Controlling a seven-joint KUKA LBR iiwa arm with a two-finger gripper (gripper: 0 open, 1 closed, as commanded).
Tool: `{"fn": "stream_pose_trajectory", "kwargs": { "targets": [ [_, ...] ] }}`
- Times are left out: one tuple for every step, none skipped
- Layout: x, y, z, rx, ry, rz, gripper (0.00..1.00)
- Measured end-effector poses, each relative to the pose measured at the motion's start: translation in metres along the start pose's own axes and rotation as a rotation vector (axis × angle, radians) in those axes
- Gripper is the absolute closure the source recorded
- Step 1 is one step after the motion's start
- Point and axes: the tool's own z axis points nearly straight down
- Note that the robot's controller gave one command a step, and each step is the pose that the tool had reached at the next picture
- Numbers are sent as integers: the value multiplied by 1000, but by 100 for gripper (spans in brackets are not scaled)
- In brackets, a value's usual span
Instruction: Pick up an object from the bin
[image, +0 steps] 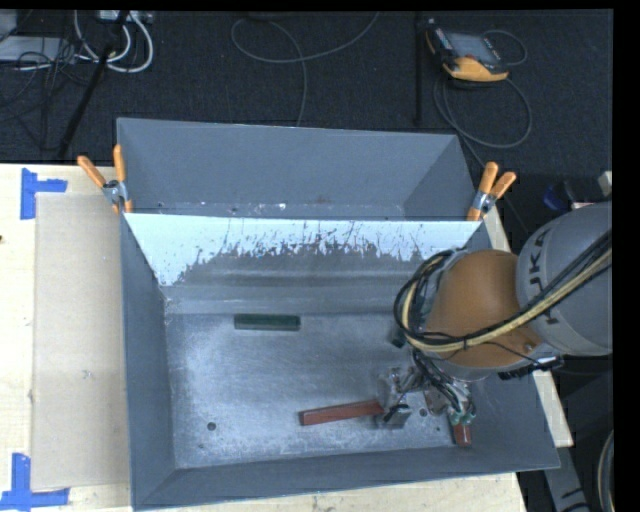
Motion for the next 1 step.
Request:
{"fn": "stream_pose_trajectory", "kwargs": {
  "targets": [
    [-13, -2, -73, 1, -6, 8, 100]
  ]
}}
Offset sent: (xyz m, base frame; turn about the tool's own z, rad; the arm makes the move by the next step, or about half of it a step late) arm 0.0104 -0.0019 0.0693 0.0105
